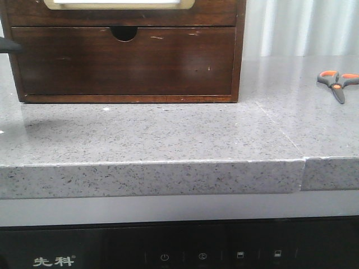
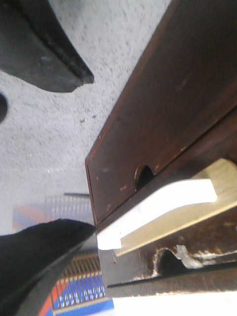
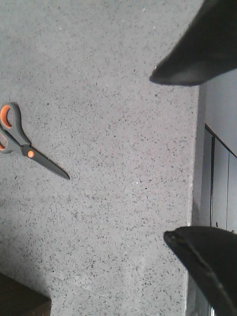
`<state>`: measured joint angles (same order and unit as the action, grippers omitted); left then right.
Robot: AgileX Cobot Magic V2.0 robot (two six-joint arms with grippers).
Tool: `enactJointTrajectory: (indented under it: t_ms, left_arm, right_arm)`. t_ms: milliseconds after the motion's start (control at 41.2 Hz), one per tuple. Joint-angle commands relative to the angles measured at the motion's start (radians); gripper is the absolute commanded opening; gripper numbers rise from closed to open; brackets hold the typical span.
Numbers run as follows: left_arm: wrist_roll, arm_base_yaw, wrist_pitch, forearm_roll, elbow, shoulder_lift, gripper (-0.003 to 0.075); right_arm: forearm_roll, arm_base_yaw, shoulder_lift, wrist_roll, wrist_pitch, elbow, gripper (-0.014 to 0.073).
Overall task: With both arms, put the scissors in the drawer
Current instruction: 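Grasp the white drawer handle with the left gripper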
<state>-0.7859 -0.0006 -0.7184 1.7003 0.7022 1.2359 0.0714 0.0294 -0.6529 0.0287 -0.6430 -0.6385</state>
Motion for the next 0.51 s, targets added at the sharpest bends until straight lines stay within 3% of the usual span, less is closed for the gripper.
enactJointTrajectory:
  t_ms: [0, 486]
  left_arm:
    - [-0.09, -0.001, -0.096, 0.161, 0.029, 0.024, 0.0525]
    - [-0.096, -0.001, -0.201, 0.159, 0.247, 0.207, 0.0525]
  right_arm:
    - [0.015, -0.002, -0.005, -0.01, 0.064, -0.027, 0.0601]
    - [0.015, -0.002, -0.005, -0.01, 0.064, -0.027, 0.0601]
